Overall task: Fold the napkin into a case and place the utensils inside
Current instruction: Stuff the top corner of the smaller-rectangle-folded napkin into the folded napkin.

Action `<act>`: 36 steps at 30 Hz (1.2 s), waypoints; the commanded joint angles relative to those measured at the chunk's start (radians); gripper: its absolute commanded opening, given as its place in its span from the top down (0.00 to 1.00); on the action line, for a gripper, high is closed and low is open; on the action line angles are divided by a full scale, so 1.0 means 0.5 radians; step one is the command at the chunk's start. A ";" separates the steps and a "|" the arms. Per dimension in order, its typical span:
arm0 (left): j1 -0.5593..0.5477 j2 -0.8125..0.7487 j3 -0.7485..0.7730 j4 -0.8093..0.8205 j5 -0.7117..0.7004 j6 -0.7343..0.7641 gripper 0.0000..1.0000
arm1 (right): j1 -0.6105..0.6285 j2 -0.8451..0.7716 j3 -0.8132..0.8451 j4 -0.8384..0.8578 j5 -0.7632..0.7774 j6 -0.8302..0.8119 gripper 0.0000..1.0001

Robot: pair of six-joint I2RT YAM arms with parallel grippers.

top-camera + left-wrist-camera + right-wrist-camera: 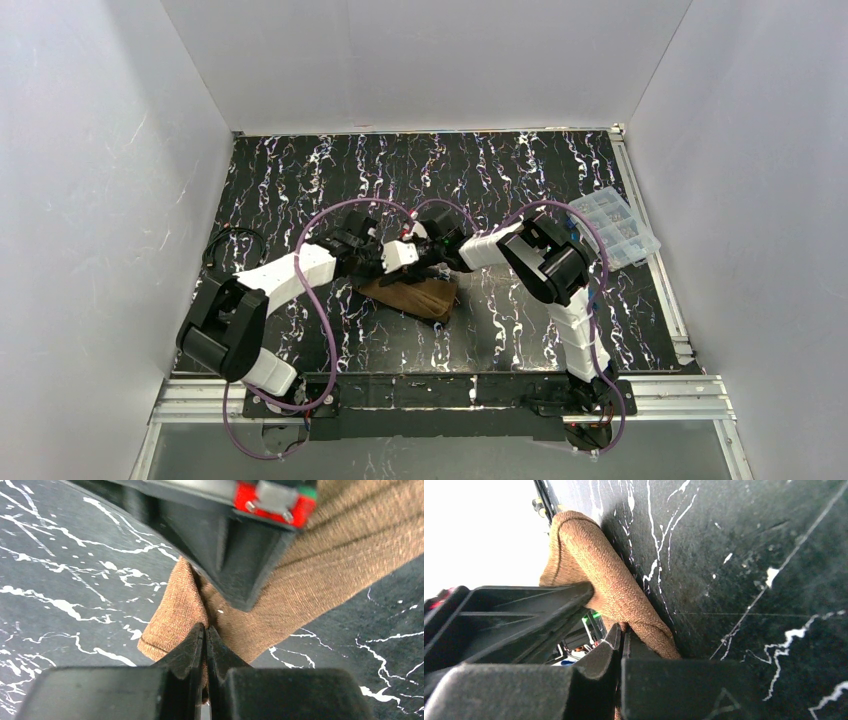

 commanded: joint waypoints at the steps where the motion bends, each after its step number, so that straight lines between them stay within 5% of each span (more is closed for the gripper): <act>1: -0.017 -0.035 -0.147 0.013 0.075 0.199 1.00 | -0.044 0.087 -0.066 -0.031 0.134 -0.022 0.99; 13: -0.054 0.022 -0.316 0.222 -0.049 0.417 1.00 | -0.111 0.050 0.020 -0.126 -0.108 -0.206 0.99; 16: -0.053 0.013 -0.401 0.275 -0.070 0.480 1.00 | -0.152 0.002 0.049 -0.215 -0.174 -0.332 0.70; 18: -0.056 0.007 -0.456 0.303 -0.090 0.517 1.00 | -0.161 -0.026 0.079 -0.314 -0.197 -0.425 0.62; 23: -0.079 0.001 -0.506 0.331 -0.134 0.552 1.00 | -0.248 -0.159 0.007 -0.260 -0.299 -0.417 0.56; 30: -0.127 0.000 -0.498 0.306 -0.217 0.514 1.00 | -0.457 -0.570 0.031 -1.121 0.003 -1.075 0.53; 36: -0.127 -0.003 -0.493 0.289 -0.224 0.469 1.00 | -0.492 -1.106 -0.364 -1.197 0.222 -1.311 0.48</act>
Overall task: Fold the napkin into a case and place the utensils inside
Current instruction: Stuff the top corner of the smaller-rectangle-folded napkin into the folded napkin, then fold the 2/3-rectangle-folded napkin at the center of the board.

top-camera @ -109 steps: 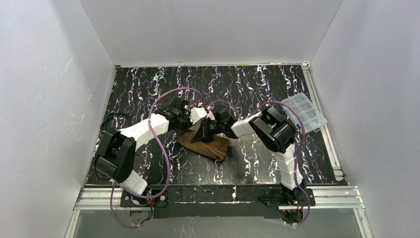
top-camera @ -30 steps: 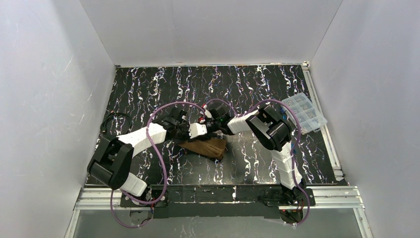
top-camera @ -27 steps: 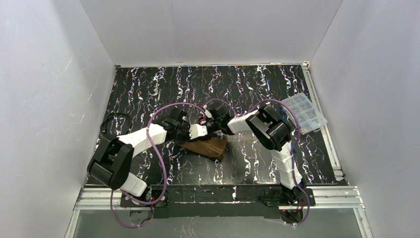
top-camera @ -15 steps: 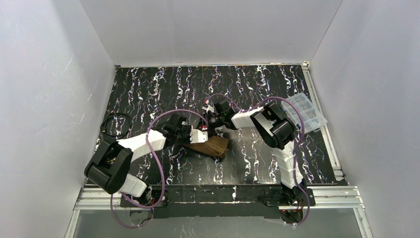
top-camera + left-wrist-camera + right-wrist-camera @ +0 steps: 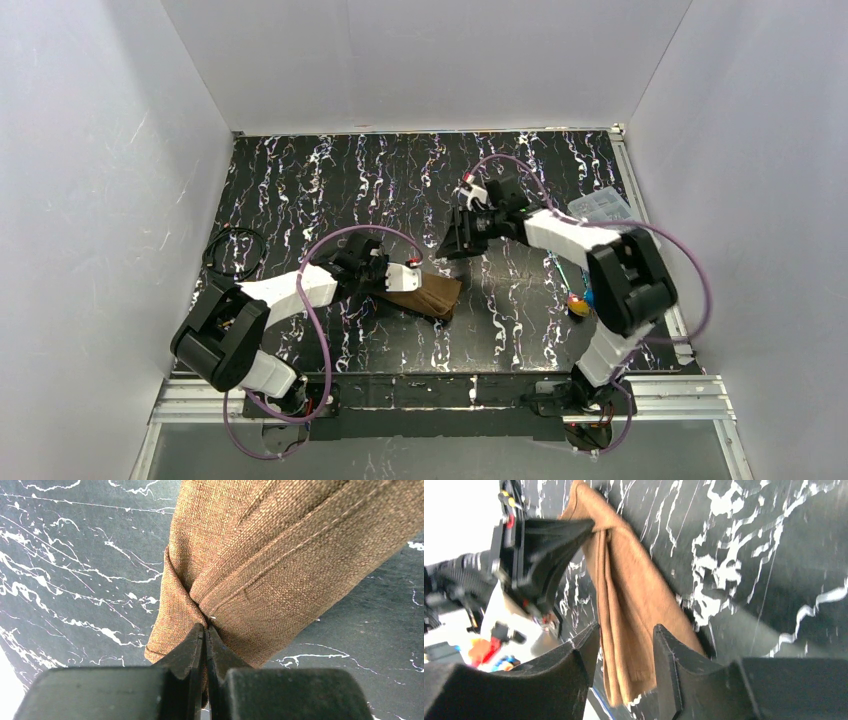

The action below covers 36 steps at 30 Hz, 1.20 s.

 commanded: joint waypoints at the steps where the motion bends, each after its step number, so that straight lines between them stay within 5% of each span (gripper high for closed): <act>1: 0.006 0.085 -0.085 -0.269 -0.037 -0.068 1.00 | 0.033 -0.426 -0.300 -0.146 0.198 -0.282 0.47; 9: 0.006 0.087 -0.084 -0.279 -0.036 -0.078 1.00 | 0.251 -0.879 -0.636 0.004 0.366 -0.431 0.41; 14: 0.003 0.099 -0.078 -0.277 -0.030 -0.078 1.00 | 0.438 -0.924 -0.694 0.025 0.555 -0.493 0.25; 30: 0.003 0.109 -0.066 -0.287 -0.030 -0.080 1.00 | 0.837 -0.837 -0.635 -0.037 1.274 -0.596 0.26; 36: 0.003 0.115 -0.066 -0.282 -0.030 -0.072 1.00 | 0.845 -0.812 -0.654 0.001 1.208 -0.610 0.26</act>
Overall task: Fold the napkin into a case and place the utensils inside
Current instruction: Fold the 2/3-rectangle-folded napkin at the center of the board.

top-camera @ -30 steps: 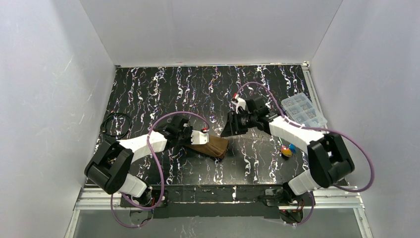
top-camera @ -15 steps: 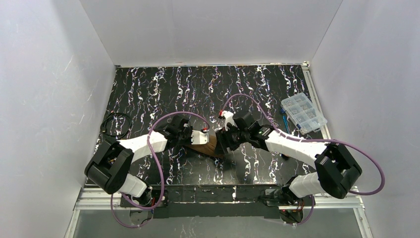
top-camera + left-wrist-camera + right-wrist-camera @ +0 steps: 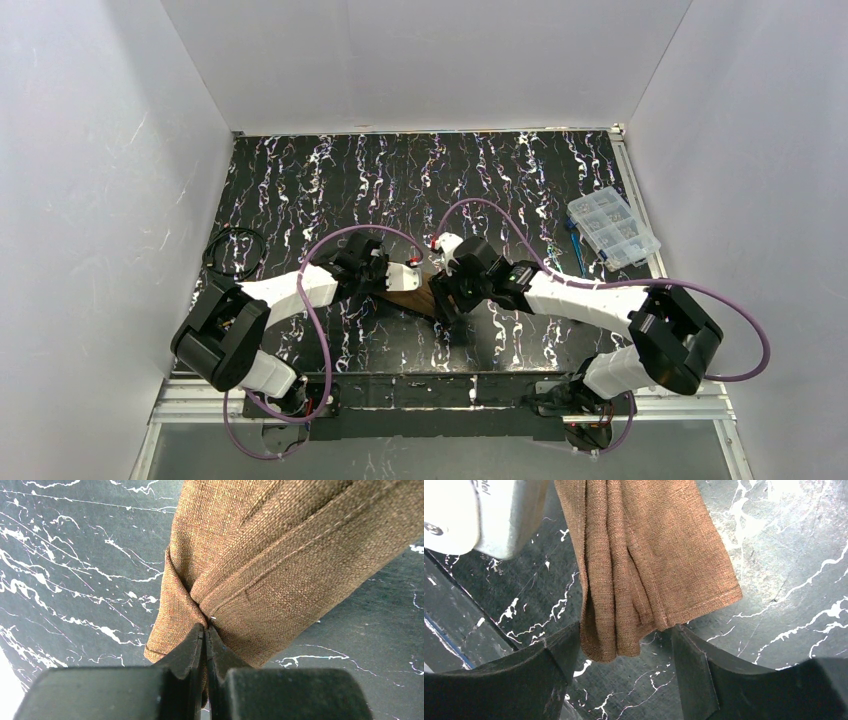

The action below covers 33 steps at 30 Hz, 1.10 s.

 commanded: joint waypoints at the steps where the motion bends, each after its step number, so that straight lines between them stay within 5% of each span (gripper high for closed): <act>1: 0.011 0.107 -0.067 -0.288 -0.008 -0.036 1.00 | 0.007 0.034 0.068 0.029 0.000 -0.027 0.27; 8: 0.011 0.104 -0.070 -0.287 -0.014 -0.036 1.00 | 0.013 0.060 0.069 0.161 -0.134 0.036 0.39; 19: 0.008 0.102 -0.069 -0.272 -0.049 -0.004 1.00 | -0.041 0.072 0.114 0.147 -0.283 0.052 0.89; 33: -0.013 0.088 -0.070 -0.246 -0.070 0.078 1.00 | -0.577 0.488 0.211 0.165 -0.996 0.223 0.95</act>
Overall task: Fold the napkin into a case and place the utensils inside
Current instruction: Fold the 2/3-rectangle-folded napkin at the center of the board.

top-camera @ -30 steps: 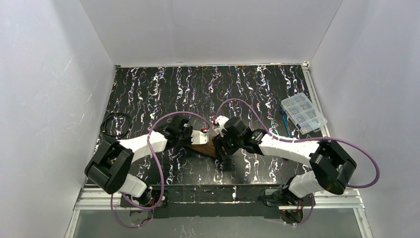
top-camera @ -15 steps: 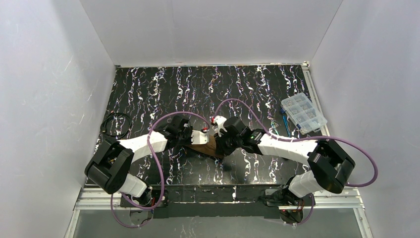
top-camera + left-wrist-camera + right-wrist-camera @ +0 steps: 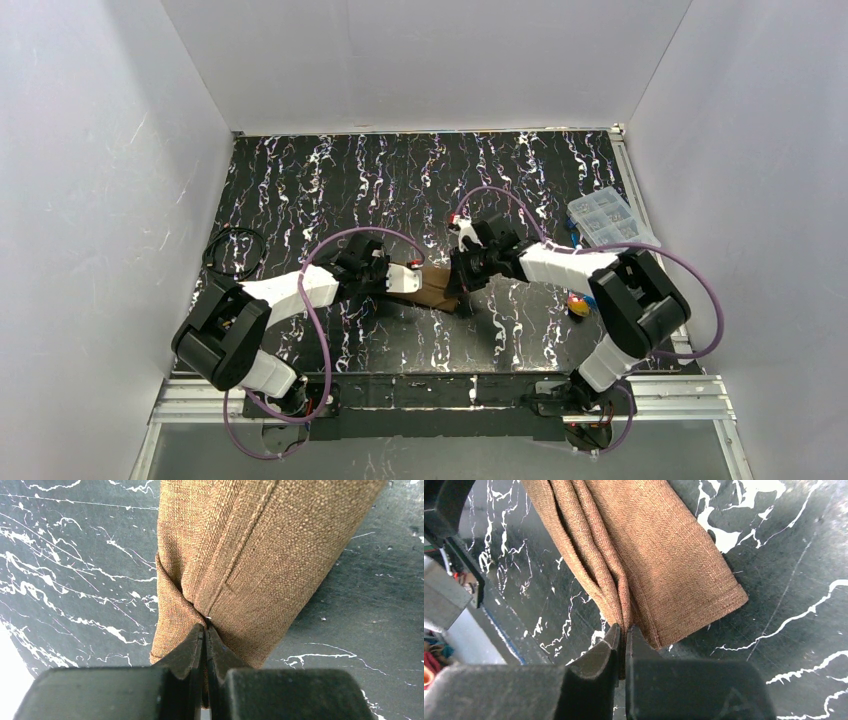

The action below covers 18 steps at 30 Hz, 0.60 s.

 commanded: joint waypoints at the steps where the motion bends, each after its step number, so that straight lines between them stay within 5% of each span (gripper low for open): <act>1: -0.003 0.082 -0.070 -0.243 -0.028 0.018 1.00 | -0.096 0.127 0.096 0.072 -0.364 0.059 0.95; 18: -0.004 -0.017 -0.032 -0.356 0.008 0.032 1.00 | -0.179 0.271 0.358 0.108 -0.778 0.136 0.95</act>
